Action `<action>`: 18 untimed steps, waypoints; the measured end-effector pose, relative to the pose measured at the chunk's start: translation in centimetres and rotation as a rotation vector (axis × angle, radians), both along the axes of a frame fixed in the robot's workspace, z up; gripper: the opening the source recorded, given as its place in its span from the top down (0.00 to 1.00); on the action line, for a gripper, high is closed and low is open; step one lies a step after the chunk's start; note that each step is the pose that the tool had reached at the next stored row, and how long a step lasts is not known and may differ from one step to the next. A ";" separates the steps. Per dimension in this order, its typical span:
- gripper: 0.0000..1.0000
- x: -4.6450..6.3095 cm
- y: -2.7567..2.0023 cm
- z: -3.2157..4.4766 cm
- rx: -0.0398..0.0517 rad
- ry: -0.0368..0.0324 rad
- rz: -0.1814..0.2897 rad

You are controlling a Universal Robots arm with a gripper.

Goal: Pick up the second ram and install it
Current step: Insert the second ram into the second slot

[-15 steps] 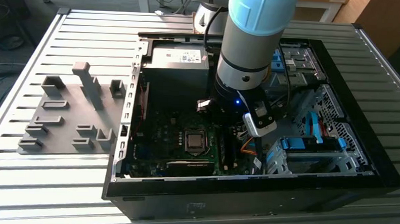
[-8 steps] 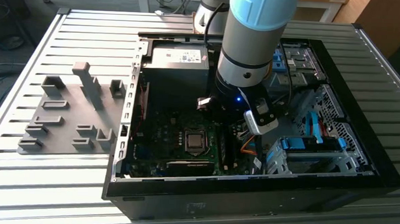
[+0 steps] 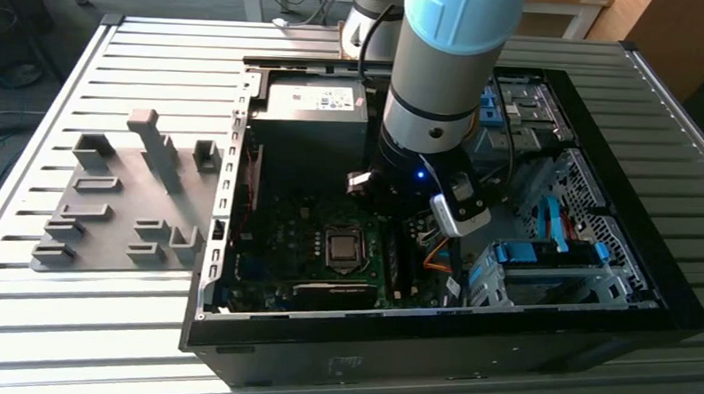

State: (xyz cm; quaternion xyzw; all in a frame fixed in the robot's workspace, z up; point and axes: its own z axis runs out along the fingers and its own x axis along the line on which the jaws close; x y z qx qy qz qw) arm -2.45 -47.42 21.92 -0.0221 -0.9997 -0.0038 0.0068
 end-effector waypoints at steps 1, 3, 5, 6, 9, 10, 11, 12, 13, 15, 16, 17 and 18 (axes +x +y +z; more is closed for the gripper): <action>0.86 0.0 0.00 -0.02 0.0001 0.0000 0.002; 0.86 0.0 0.00 -0.08 0.0003 0.0000 0.006; 0.86 0.0 0.00 -0.17 0.0003 0.0000 0.007; 0.86 0.1 0.00 -0.19 0.0001 0.0001 0.008; 0.86 0.1 0.00 -0.25 0.0002 0.0001 0.011; 0.86 0.1 0.00 -0.27 0.0002 0.0000 0.012; 0.86 0.1 0.00 -0.30 0.0003 0.0000 0.013; 0.86 0.1 0.00 -0.32 0.0003 0.0000 0.013; 0.86 0.1 0.00 -0.35 0.0003 0.0000 0.013; 0.86 0.1 0.00 -0.40 0.0001 0.0001 0.013; 0.86 0.1 0.00 -0.41 0.0001 0.0001 0.013; 0.86 0.1 0.00 -0.43 0.0000 0.0001 0.014; 0.86 0.1 0.00 -0.44 0.0001 0.0001 0.014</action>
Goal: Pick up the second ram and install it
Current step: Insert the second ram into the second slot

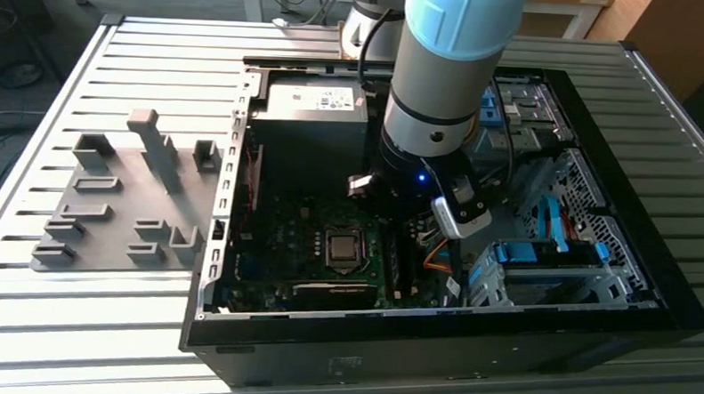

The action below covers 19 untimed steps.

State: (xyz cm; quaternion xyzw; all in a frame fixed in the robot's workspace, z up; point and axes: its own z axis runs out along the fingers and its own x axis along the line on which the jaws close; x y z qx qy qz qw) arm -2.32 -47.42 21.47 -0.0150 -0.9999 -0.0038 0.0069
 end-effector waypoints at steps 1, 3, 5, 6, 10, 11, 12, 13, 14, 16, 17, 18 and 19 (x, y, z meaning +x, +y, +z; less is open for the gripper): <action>0.86 0.0 0.00 -0.02 0.0000 0.0000 0.001; 0.86 0.0 0.00 -0.04 0.0000 0.0000 0.002; 0.86 0.0 0.00 -0.05 -0.0001 0.0000 0.005; 0.86 0.0 0.00 -0.06 0.0000 0.0000 0.006; 0.86 0.1 0.01 -0.09 0.0004 -0.0002 0.009; 0.86 0.1 0.01 -0.09 0.0003 -0.0001 0.009; 0.86 0.1 0.01 -0.09 0.0003 -0.0001 0.009; 0.86 0.1 0.01 -0.08 0.0003 -0.0001 0.009; 0.86 0.1 0.00 -0.08 0.0003 -0.0001 0.009; 0.86 0.1 0.00 -0.08 0.0001 0.0000 0.009; 0.86 0.1 0.00 -0.08 0.0002 0.0000 0.009; 0.86 0.1 0.00 -0.08 0.0002 0.0000 0.010; 0.86 0.1 0.00 -0.08 0.0002 0.0000 0.011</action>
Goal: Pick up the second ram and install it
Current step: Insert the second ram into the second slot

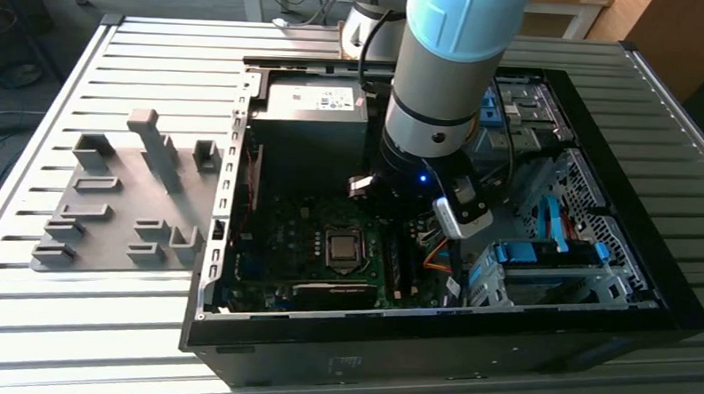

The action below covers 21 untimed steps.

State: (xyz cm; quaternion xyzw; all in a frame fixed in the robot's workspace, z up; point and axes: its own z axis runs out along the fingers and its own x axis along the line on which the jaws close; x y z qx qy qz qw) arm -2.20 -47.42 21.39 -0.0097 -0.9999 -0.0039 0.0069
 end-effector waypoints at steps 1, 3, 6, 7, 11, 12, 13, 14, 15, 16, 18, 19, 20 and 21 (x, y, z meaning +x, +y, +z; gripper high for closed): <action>0.86 0.0 0.00 0.00 0.0000 0.0000 0.001; 0.86 0.0 0.00 -0.02 0.0003 0.0000 0.001; 0.86 0.0 0.00 -0.10 0.0020 0.0000 0.002; 0.86 0.0 0.00 -0.10 0.0020 0.0000 0.003; 0.86 0.0 0.00 -0.10 0.0023 -0.0001 0.005; 0.86 0.0 0.00 -0.10 0.0024 -0.0001 0.005; 0.86 0.0 0.00 -0.10 0.0024 -0.0001 0.006; 0.86 0.0 0.00 -0.10 0.0026 0.0000 0.006; 0.86 0.0 0.00 -0.11 0.0036 0.0001 0.006; 0.86 0.0 0.00 -0.15 0.0053 0.0001 0.006; 0.86 0.0 0.00 -0.22 0.0090 0.0000 0.006; 0.86 0.0 0.00 -0.24 0.0103 0.0000 0.006; 0.86 0.0 0.00 -0.28 0.0122 0.0000 0.006; 0.86 0.0 0.00 -0.32 0.0142 0.0000 0.006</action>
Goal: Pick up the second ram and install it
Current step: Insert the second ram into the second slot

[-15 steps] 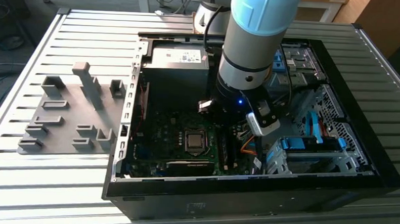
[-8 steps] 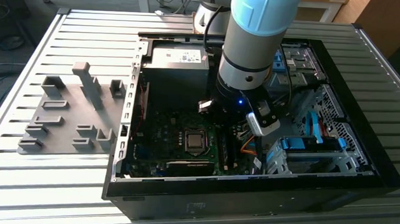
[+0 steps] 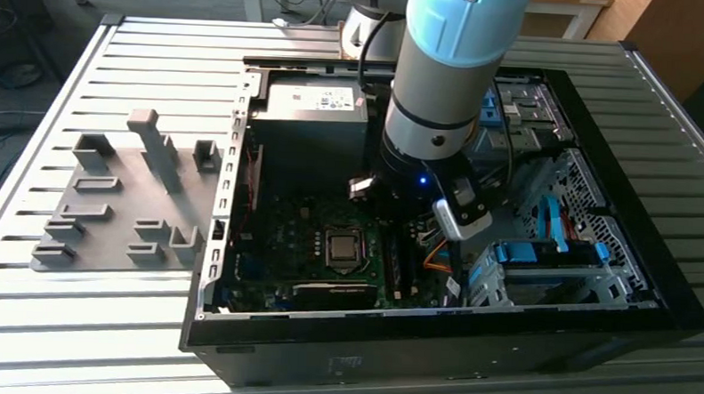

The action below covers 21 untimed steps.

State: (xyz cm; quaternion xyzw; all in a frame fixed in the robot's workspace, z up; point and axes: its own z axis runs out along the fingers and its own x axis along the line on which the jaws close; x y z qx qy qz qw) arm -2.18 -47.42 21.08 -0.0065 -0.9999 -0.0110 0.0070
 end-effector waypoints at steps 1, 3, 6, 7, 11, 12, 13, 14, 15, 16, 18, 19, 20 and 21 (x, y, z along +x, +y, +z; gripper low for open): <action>0.86 0.0 0.00 -0.04 0.0019 0.0000 0.000; 0.86 0.0 0.00 -0.10 0.0039 0.0001 0.000; 0.86 0.0 0.00 -0.11 0.0043 0.0001 0.000; 0.86 0.0 0.00 -0.12 0.0044 0.0000 0.000; 0.86 0.0 0.02 -0.15 0.0052 -0.0002 0.000; 0.85 0.0 0.02 -0.16 0.0053 -0.0003 0.000; 0.79 0.0 0.02 -0.15 0.0050 -0.0001 0.000; 0.79 0.0 0.01 -0.14 0.0047 0.0000 0.000; 0.79 0.0 0.00 -0.14 0.0046 0.0000 0.000; 0.79 0.0 0.00 -0.13 0.0045 0.0000 0.000; 0.79 0.0 0.00 0.13 0.0043 0.0001 0.000; 0.79 0.0 0.00 0.35 0.0042 0.0002 0.000; 0.79 0.0 0.00 0.62 0.0043 0.0003 0.000; 0.79 0.0 0.01 0.85 0.0046 0.0003 0.000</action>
